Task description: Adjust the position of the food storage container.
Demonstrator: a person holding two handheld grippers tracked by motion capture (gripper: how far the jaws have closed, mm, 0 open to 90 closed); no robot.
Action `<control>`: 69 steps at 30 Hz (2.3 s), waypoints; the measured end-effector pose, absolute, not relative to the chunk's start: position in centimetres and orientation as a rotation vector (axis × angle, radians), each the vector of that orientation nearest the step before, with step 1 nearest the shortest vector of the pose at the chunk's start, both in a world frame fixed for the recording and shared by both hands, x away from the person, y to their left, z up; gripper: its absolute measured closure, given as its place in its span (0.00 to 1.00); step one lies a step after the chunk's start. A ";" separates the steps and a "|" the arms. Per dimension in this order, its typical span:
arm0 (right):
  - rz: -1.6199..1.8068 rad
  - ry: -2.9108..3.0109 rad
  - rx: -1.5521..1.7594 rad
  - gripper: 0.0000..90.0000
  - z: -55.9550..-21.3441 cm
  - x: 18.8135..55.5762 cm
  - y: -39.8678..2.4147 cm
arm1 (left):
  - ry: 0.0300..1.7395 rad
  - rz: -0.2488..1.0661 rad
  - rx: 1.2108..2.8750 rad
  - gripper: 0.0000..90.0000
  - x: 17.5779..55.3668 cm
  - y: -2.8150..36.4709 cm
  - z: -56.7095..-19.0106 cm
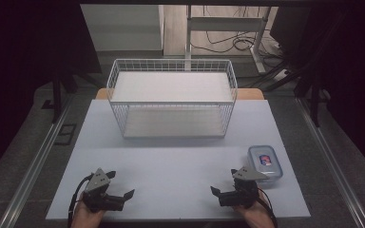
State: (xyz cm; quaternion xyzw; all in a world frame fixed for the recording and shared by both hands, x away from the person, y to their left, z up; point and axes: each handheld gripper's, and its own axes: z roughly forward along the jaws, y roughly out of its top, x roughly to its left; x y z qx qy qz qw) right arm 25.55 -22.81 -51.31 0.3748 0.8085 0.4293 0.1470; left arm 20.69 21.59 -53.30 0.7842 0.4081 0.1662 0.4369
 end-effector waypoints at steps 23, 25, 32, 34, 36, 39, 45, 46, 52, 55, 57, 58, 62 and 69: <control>1.165 2.285 1.081 0.55 -48.1 26.5 -24.7 | 1.000 0.466 1.938 0.01 20.5 21.8 -53.4; 1.135 2.277 1.086 0.66 -47.7 26.9 -25.4 | 1.000 0.467 1.938 0.01 20.5 21.8 -53.4; 1.123 2.207 1.203 0.95 -47.0 28.7 -28.8 | 1.005 0.464 1.930 0.01 20.5 21.8 -53.4; 1.122 2.180 1.255 0.98 -47.1 29.4 -29.9 | 1.004 0.465 1.931 0.01 20.5 21.8 -53.4; 1.124 2.142 1.300 0.99 -46.9 29.9 -30.8 | 1.004 0.463 1.931 0.01 20.5 21.7 -53.4; 1.119 2.080 1.352 0.99 -46.2 30.5 -32.2 | 1.004 0.461 1.929 0.01 20.6 21.8 -53.4; 1.067 1.991 1.444 0.99 -46.0 31.9 -34.8 | 1.016 0.458 1.923 0.01 20.6 21.8 -53.5; 1.050 1.962 1.466 0.99 -46.0 32.4 -35.7 | 1.018 0.456 1.921 0.01 20.7 21.8 -53.5; 0.993 1.877 1.551 0.99 -46.1 33.4 -39.0 | 1.021 0.447 1.917 0.01 20.7 21.8 -53.5; 0.983 1.884 1.572 0.99 -46.7 33.8 -39.4 | 1.022 0.444 1.915 0.01 20.7 21.8 -53.5; 0.972 1.916 1.580 0.99 -47.4 34.2 -39.3 | 1.021 0.445 1.916 0.01 20.8 21.8 -53.5; 0.965 1.928 1.581 0.99 -47.7 34.3 -39.2 | 1.023 0.441 1.914 0.01 20.8 21.9 -53.5; 0.933 1.950 1.585 0.99 -48.1 34.7 -38.7 | 1.022 0.435 1.912 0.01 20.8 21.9 -53.5; 0.944 1.969 1.579 0.99 -48.1 34.4 -37.7 | 1.023 0.428 1.911 0.01 20.7 21.9 -53.5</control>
